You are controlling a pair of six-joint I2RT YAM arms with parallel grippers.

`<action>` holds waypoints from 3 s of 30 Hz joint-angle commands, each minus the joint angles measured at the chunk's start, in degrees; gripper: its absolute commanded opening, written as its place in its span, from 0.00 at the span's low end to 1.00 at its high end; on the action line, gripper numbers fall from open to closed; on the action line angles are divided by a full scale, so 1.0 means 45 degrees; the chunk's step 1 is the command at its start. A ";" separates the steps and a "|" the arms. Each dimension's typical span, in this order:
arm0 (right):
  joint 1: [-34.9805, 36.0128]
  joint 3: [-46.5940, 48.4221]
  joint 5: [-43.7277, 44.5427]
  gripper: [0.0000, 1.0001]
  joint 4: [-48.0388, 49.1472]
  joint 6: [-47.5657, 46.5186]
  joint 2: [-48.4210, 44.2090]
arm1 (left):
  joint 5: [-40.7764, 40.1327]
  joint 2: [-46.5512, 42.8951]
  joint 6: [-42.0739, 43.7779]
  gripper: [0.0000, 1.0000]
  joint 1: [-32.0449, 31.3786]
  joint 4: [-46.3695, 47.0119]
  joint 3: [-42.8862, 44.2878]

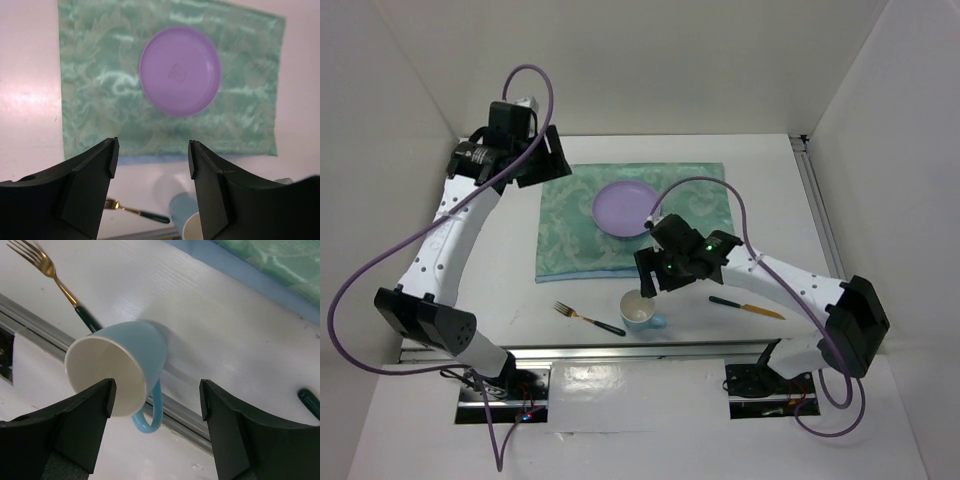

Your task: Set the dinner table for one person

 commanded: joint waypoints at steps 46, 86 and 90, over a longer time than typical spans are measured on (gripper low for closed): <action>-0.7694 1.1730 0.1765 0.00 -0.1488 0.0125 0.7430 | -0.0133 -0.0406 -0.0629 0.73 0.0103 -0.0357 -0.3241; -0.8731 1.3749 0.1120 0.94 -0.0785 0.0028 0.9195 | 0.0923 -0.3004 -0.7853 0.81 -0.4955 0.0796 -1.1990; -0.8613 1.1329 0.1121 0.94 -0.0045 -0.0090 0.6930 | 0.0667 -0.3139 -0.9457 0.76 -0.5482 0.1145 -1.2791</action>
